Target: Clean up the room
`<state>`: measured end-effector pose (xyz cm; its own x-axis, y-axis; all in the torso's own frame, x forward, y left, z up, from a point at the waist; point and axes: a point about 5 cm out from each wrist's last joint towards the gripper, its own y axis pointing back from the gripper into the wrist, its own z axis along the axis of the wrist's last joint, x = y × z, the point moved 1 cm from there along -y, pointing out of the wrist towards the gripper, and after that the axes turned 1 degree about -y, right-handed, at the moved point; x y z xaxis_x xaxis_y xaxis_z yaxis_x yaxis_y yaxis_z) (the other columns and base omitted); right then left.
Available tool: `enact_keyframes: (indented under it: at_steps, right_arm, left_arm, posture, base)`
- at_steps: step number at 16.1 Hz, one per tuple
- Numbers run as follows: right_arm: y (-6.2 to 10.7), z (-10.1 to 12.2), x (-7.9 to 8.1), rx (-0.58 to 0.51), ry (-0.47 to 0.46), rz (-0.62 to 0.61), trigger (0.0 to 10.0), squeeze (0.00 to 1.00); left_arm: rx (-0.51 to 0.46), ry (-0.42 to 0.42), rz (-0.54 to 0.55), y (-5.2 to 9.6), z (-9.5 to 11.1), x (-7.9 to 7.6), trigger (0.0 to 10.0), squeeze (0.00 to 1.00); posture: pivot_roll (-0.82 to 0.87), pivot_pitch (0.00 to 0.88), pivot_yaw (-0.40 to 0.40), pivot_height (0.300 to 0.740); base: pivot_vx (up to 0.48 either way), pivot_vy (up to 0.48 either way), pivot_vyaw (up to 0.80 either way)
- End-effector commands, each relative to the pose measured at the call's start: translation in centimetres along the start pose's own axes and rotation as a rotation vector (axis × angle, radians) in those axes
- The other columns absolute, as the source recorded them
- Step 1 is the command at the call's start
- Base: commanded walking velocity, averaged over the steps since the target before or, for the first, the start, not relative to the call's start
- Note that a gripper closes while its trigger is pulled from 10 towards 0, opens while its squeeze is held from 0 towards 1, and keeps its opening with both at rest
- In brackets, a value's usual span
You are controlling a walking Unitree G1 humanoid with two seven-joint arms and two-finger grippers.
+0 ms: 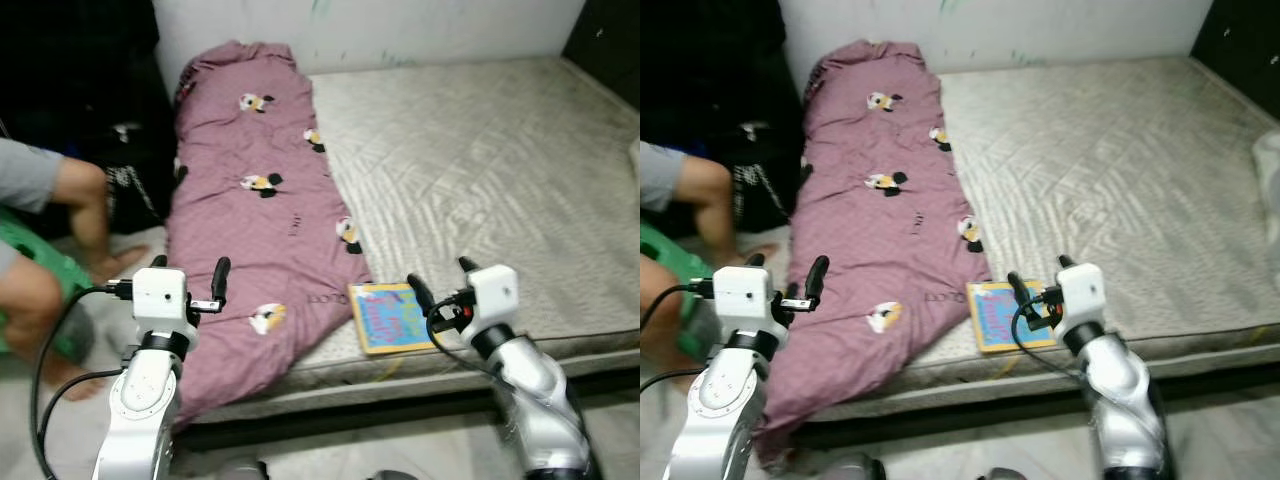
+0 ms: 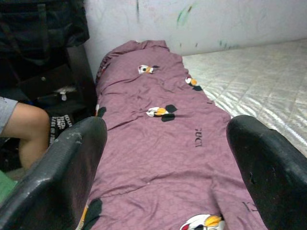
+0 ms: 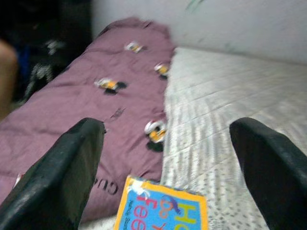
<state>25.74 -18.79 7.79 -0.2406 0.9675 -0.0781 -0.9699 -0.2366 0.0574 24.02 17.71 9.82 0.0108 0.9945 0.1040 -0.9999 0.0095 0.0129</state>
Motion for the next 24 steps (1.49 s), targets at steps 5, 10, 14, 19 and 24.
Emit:
enact_keyframes:
  at_steps: [5, 10, 14, 19, 24]
  right_arm:
    - [-2.0, 2.5, 1.8, -0.050, -0.036, -0.104, 10.0, 0.00]
    - [-2.3, 2.8, 1.6, -0.040, -0.065, -0.146, 10.0, 0.00]
    - [-2.6, 3.0, 1.7, -0.033, -0.044, -0.126, 10.0, 0.00]
    - [-2.7, 3.0, 1.8, -0.029, -0.033, -0.114, 10.0, 0.00]
    - [-2.8, 3.0, 2.0, -0.025, -0.016, -0.097, 10.0, 0.00]
  left_arm:
    - [-0.019, 0.016, 0.009, -0.3, 0.7, -0.1, 10.0, 0.00]
    - [-0.021, 0.045, -0.006, -0.2, 0.7, -0.6, 10.0, 0.00]
    - [-0.022, 0.052, -0.001, -0.3, 0.8, -0.8, 10.0, 0.00]
    - [-0.014, 0.060, -0.003, -0.1, 0.7, -1.0, 10.0, 0.00]
    - [-0.014, 0.062, 0.000, -0.1, 0.7, -1.1, 10.0, 0.00]
  posture:
    - [-0.07, 0.000, 0.022, 0.740]
    - [-0.07, 0.000, 0.014, 0.740]
    - [-0.07, 0.000, 0.008, 0.740]
    - [-0.07, 0.000, 0.006, 0.740]
    - [-0.07, 0.000, -0.002, 0.740]
  base:
    - [0.000, 0.000, -0.10]
    - [0.000, 0.000, -0.61]
    - [0.000, -0.361, 0.00]
    - [0.000, -0.355, 0.00]
    - [0.000, -0.302, 0.00]
